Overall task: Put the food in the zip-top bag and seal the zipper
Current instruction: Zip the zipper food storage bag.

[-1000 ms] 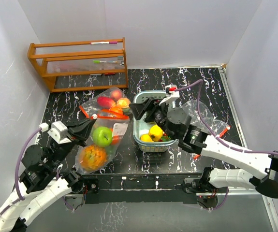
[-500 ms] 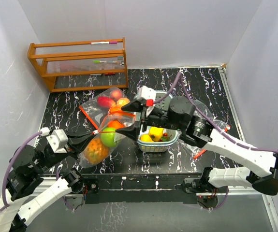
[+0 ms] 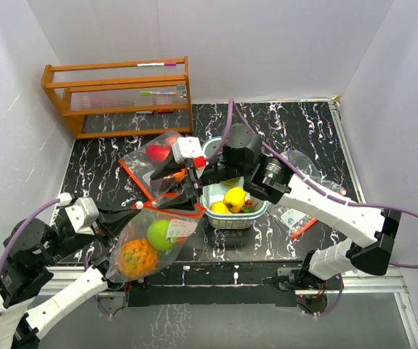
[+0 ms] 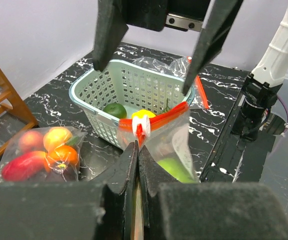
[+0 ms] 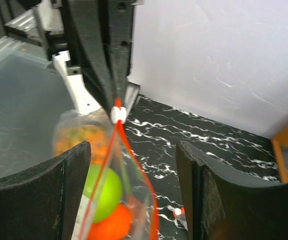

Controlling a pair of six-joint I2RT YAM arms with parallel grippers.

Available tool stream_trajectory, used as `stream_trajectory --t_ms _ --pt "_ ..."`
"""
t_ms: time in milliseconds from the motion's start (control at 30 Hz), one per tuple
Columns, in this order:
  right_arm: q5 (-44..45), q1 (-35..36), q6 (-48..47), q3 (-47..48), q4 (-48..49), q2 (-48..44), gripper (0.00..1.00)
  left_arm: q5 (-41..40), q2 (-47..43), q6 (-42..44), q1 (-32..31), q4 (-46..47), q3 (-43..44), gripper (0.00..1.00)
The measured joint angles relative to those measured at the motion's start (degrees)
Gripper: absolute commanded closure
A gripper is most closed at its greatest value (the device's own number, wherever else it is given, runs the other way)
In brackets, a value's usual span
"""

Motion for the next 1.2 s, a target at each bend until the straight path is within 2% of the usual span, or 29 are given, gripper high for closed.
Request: stream_trajectory --t_ms 133,300,433,600,1000,1200 --pt "-5.84 0.07 0.13 0.02 -0.15 1.86 0.33 -0.90 0.85 0.00 0.00 -1.20 0.22 1.00" --pt "-8.52 0.28 1.64 1.31 -0.42 5.07 0.35 -1.55 2.08 0.00 0.00 -1.36 0.20 1.00" --pt "-8.15 0.28 4.37 2.91 -0.11 7.15 0.39 -2.14 2.19 -0.04 0.00 -1.14 0.20 1.00" --pt "-8.24 0.37 6.34 3.13 1.18 7.30 0.51 -2.49 2.19 -0.11 0.00 -1.16 0.20 1.00" --pt "-8.31 0.39 10.01 4.57 2.38 9.16 0.53 -2.73 2.16 -0.63 0.00 -1.09 0.02 1.00" --pt "-8.39 0.39 10.58 5.29 2.43 10.12 0.65 -2.78 2.16 -0.66 0.00 -0.85 -0.13 1.00"
